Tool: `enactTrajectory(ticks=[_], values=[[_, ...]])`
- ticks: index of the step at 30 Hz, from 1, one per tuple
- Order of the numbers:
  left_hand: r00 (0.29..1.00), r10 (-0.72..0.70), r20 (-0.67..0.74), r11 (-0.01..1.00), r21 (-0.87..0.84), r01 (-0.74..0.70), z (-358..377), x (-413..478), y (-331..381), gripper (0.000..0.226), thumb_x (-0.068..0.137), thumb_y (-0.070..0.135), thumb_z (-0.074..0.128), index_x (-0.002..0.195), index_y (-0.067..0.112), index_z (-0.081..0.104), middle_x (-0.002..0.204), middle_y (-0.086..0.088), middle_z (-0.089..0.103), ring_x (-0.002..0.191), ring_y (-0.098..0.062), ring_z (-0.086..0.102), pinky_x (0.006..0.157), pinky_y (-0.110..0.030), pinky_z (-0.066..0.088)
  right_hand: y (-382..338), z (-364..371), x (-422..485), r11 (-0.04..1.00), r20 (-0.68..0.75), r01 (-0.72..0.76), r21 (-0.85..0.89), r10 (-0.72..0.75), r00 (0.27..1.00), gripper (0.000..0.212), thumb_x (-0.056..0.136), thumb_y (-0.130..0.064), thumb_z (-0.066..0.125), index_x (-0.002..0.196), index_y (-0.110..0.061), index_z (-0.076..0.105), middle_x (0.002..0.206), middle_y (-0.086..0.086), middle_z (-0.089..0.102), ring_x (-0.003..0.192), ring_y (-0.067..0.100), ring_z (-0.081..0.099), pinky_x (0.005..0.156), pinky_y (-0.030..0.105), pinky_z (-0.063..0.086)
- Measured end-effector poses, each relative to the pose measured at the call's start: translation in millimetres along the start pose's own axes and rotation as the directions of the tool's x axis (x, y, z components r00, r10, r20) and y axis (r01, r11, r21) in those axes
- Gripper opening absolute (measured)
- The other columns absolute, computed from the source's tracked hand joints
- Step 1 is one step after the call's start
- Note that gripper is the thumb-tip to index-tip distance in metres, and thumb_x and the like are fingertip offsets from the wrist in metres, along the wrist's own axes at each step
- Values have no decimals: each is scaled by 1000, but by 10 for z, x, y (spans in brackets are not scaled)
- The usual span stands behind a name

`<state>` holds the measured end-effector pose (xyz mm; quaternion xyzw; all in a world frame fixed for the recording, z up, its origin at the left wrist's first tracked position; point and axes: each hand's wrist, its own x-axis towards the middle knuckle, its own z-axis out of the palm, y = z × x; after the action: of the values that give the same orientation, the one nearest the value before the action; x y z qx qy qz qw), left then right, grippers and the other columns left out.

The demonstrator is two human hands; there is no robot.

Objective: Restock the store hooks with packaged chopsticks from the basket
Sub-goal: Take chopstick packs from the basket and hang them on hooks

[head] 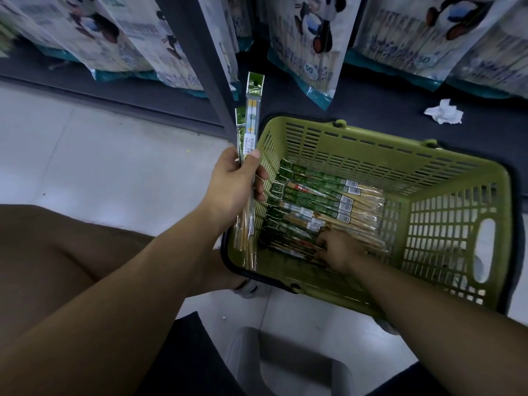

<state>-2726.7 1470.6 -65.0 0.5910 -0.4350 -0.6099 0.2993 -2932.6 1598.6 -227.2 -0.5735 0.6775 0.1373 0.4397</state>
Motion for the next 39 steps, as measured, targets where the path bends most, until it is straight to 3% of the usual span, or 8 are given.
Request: enactTrajectory(ticks=[9, 15, 17, 20, 24, 27, 32, 39], values=[[994, -80, 76, 988, -128, 89, 69, -37, 18, 11, 106, 11, 47, 107, 17, 56, 68, -2, 61, 54, -17, 50, 51, -31, 45, -72, -410, -179, 957, -58, 6, 290, 11, 998, 10, 95, -27, 69, 89, -20, 66, 84, 2, 62, 80, 22, 60, 61, 27, 40], [991, -133, 35, 981, -140, 136, 147, -57, 64, 16, 99, 0, 46, 104, 11, 57, 73, -4, 62, 59, -17, 51, 50, -30, 40, -600, -1091, -557, 682, -307, 223, 697, 3, 952, 11, 95, -28, 70, 97, -17, 70, 91, 2, 76, 84, 18, 73, 70, 34, 57], [992, -120, 41, 986, -114, 124, 198, -73, 77, 3, 103, 12, 53, 101, 13, 56, 80, -5, 61, 65, -17, 54, 53, -31, 42, -833, -1240, -649, 573, -353, 285, 768, 8, 936, 10, 95, -31, 69, 94, -21, 71, 88, -6, 76, 76, 7, 73, 63, 22, 53], [993, -88, 79, 992, -83, 95, 266, -121, 68, 26, 101, 36, 61, 112, 12, 57, 102, -9, 67, 87, -23, 68, 69, -40, 57, -1146, -1330, -745, 501, -394, 350, 792, -19, 919, 9, 98, -24, 67, 92, -19, 73, 78, -5, 74, 61, 10, 70, 55, 22, 53], [997, -67, 48, 998, -1, 67, 283, -136, 50, 33, 106, 32, 54, 131, 12, 50, 113, -11, 68, 98, -26, 71, 73, -38, 61, -1342, -1288, -772, 633, -470, 417, 653, -92, 878, 18, 95, -3, 62, 104, -11, 76, 80, 3, 76, 71, 23, 74, 67, 45, 62], [1000, -10, 3, 996, 87, 10, 239, -81, 45, 29, 109, 32, 47, 129, 12, 50, 111, -4, 66, 101, -19, 65, 76, -27, 55, -1332, -1278, -751, 576, -468, 403, 711, -40, 883, 34, 92, -12, 72, 126, -16, 69, 90, -4, 78, 79, 14, 75, 74, 40, 63], [996, 67, -56, 989, 136, -59, 133, 33, 69, 14, 109, 30, 46, 106, 17, 46, 89, -5, 54, 65, -8, 63, 64, -34, 62, -1008, -1176, -572, 669, -507, 351, 655, 44, 861, 10, 93, -22, 71, 88, -31, 71, 82, -13, 74, 76, 4, 70, 65, 21, 54], [999, 44, -8, 999, -27, -45, -19, 75, -30, 12, 102, 38, 58, 100, 26, 57, 76, -1, 65, 54, -18, 57, 46, -32, 49, -269, -394, -291, 986, 57, -15, 163, 6, 998, 42, 91, -36, 74, 128, -19, 65, 127, 6, 66, 111, 24, 63, 95, 36, 52]])
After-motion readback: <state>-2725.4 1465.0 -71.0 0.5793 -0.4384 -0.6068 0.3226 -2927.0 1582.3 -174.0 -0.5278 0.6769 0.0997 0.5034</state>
